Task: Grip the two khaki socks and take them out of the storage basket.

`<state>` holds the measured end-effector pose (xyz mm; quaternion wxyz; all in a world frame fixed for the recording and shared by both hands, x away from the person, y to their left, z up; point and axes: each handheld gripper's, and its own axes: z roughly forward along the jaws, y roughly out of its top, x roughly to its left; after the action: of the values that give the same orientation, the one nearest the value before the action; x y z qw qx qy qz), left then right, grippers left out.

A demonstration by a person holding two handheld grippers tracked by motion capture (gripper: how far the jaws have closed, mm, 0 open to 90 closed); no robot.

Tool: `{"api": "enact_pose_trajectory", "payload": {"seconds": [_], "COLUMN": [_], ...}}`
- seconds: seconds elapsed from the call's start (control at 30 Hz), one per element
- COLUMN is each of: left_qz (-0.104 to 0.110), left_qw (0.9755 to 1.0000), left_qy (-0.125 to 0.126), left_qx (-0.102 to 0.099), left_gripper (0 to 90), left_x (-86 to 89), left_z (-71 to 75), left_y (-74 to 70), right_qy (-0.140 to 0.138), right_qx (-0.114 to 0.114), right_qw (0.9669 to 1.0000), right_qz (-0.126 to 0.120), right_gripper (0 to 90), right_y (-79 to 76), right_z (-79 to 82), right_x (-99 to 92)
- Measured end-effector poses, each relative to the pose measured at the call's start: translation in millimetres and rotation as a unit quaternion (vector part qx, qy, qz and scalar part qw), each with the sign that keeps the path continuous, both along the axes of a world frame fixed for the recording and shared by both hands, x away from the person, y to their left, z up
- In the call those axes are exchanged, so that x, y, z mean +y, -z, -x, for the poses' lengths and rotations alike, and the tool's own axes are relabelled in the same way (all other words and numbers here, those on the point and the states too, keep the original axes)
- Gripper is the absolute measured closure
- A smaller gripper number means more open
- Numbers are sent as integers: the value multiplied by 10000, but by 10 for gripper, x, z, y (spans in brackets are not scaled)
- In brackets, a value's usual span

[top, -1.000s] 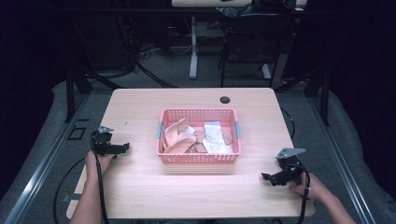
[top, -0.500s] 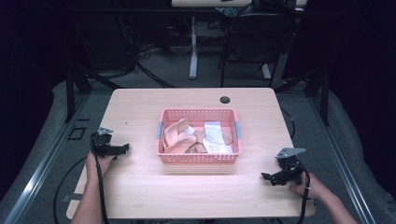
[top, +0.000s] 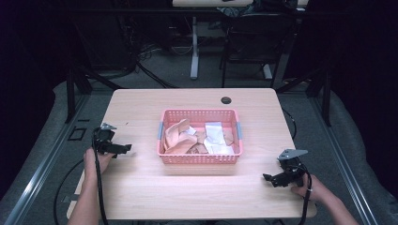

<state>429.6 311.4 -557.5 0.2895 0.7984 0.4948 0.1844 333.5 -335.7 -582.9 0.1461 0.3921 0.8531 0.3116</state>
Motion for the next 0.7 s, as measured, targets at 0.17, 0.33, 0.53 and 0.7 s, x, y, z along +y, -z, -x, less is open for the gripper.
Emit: {"api": "enact_pose_trajectory", "payload": {"seconds": [0.17, 0.33, 0.53, 0.7], "left_qz": [-161, 167, 184, 55], "left_qw": [9995, 9978, 9960, 9945], "left_qy": [214, 311, 619, 889], "left_qx": [-157, -558, -610, -550], "left_gripper": [0, 2, 1, 1], "left_x": [-55, -53, -175, -381], "left_z": [60, 145, 194, 226], "left_y": [-178, -505, -719, -878], "right_qy": [9, 4, 1, 2], "right_qx": [-9, -8, -9, -8], "right_qw": [10000, 10000, 10000, 10000], "right_qz": [-3, -7, -2, -9], "right_gripper": [0, 0, 0, 0], "right_y": [1, 2, 2, 2], "right_z": [2, 1, 1, 1], "right_x": [1, 0, 0, 0]}}
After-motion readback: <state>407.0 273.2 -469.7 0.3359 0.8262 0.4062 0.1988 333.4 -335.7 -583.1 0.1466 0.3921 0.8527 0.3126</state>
